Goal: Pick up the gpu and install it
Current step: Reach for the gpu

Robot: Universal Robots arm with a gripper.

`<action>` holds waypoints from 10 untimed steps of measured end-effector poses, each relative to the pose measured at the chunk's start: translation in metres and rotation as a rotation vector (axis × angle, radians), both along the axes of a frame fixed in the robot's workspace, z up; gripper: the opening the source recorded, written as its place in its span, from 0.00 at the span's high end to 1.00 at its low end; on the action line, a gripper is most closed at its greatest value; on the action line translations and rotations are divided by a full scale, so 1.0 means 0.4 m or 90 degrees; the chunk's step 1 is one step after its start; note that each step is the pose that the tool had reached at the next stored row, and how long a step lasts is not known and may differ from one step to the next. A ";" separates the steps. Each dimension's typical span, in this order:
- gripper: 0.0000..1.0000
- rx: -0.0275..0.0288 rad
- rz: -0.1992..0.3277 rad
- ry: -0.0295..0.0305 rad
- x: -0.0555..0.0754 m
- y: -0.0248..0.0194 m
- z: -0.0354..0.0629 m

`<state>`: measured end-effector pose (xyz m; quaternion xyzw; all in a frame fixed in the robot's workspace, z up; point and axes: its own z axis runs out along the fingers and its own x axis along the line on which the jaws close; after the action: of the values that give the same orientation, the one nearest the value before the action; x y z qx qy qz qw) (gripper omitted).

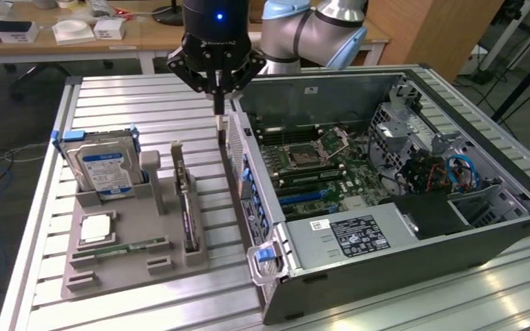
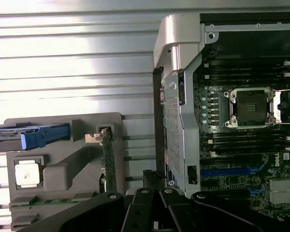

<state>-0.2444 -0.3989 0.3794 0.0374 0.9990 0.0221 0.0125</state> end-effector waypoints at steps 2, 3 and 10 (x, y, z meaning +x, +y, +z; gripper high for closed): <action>0.89 0.0000 0.000 0.0001 -0.005 0.000 -0.001; 0.89 0.0000 0.000 0.0000 -0.007 0.000 -0.001; 0.89 0.0000 0.000 0.0000 -0.023 0.000 -0.003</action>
<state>-0.2534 -0.3988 0.3780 0.0374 0.9990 0.0221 0.0125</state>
